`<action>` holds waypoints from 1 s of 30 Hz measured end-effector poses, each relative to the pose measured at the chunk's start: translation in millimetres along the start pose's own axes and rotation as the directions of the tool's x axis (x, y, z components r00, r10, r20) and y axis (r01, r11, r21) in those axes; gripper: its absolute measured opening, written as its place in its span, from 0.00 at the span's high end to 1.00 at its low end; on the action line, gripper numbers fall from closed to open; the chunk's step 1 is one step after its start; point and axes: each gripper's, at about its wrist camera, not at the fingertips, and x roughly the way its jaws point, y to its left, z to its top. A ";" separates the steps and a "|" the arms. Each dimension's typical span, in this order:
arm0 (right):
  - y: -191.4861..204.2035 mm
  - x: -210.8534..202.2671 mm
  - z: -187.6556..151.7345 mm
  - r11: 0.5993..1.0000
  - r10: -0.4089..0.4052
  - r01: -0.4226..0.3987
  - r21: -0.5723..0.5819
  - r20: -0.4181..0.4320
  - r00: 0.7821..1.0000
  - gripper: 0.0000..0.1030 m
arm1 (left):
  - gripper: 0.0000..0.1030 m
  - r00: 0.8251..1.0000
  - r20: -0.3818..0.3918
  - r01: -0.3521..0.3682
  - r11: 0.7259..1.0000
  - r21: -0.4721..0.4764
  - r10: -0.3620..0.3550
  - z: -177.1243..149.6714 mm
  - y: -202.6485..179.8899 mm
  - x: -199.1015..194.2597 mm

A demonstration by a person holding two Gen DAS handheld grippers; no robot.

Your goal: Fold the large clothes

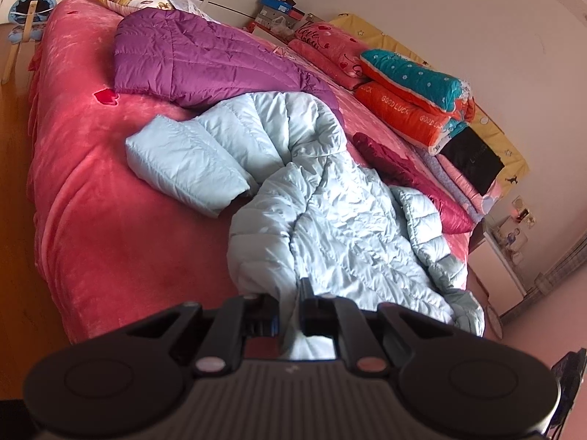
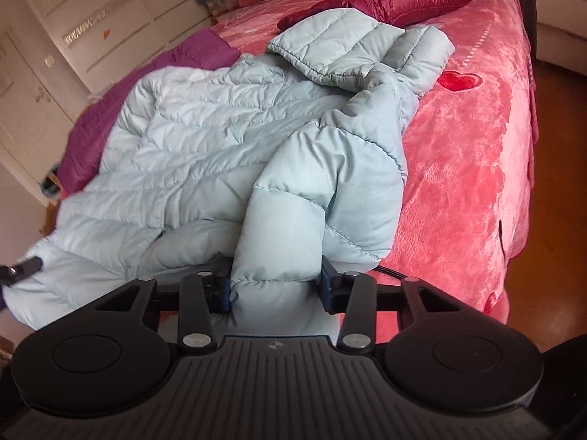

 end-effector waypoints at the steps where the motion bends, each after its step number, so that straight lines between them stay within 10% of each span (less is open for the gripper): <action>1: -4.2 -5.1 3.7 0.999 0.034 -0.035 0.023 0.013 0.999 0.60 | 0.94 1.000 0.004 0.009 1.000 -0.014 -0.009 2.1 0.3 -1.2; 13: -29.4 -63.7 36.4 0.921 0.273 -0.301 0.249 0.142 0.952 0.73 | 0.93 0.990 0.044 0.139 0.987 -0.078 -0.136 24.2 -27.5 -37.1; 19: -38.7 -78.4 36.2 0.929 0.244 -0.267 0.256 0.120 0.962 0.71 | 0.93 0.995 0.016 0.097 0.988 -0.118 -0.095 19.4 -25.2 -54.8; 23: -50.4 -75.0 26.5 0.957 0.133 -0.148 0.249 0.077 0.988 0.60 | 0.91 0.998 -0.065 -0.031 0.997 -0.073 0.026 -0.8 -16.7 -45.4; 30: -62.9 -86.8 24.1 0.959 0.096 -0.128 0.252 0.138 0.986 0.05 | 0.76 0.994 -0.042 -0.098 0.995 -0.013 0.098 -10.8 -14.9 -70.7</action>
